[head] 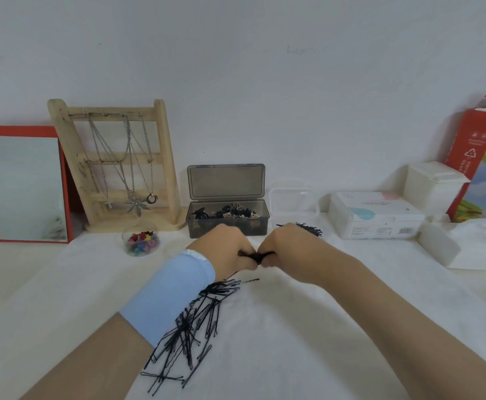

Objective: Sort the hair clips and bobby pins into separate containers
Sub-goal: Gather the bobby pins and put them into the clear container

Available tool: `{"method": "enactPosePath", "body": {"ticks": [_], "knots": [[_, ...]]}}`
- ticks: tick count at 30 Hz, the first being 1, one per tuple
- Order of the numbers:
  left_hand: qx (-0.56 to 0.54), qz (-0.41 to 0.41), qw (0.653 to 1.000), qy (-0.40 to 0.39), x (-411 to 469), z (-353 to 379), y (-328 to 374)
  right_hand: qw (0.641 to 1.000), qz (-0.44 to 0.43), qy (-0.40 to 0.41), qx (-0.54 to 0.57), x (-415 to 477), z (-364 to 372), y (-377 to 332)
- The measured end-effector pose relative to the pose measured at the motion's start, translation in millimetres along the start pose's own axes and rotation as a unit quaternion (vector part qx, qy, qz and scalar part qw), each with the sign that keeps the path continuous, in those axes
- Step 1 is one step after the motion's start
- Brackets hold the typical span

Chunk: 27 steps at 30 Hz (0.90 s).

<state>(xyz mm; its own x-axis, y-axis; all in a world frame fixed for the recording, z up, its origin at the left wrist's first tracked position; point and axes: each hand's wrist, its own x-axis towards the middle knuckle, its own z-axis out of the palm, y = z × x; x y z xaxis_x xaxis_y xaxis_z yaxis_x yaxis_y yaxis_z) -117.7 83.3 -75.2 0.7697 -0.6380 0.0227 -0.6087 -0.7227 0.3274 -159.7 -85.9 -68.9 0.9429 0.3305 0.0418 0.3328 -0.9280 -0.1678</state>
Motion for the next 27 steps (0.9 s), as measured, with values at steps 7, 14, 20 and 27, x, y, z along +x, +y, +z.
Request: {"method": "enactPosePath", "body": {"ticks": [7,14,20,27], "knots": [[-0.015,0.033,0.999,0.015,57,-35,37,0.995,0.079,0.054,0.023,2,-49,45],[-0.060,0.014,0.998,0.016,115,-15,46,0.989,0.140,0.039,0.016,23,-57,96],[-0.232,-0.034,0.972,0.014,119,-8,20,0.988,0.149,0.016,0.030,27,-24,108],[0.007,0.009,1.000,-0.002,105,-18,23,0.976,0.153,0.095,0.125,18,-30,121]]}}
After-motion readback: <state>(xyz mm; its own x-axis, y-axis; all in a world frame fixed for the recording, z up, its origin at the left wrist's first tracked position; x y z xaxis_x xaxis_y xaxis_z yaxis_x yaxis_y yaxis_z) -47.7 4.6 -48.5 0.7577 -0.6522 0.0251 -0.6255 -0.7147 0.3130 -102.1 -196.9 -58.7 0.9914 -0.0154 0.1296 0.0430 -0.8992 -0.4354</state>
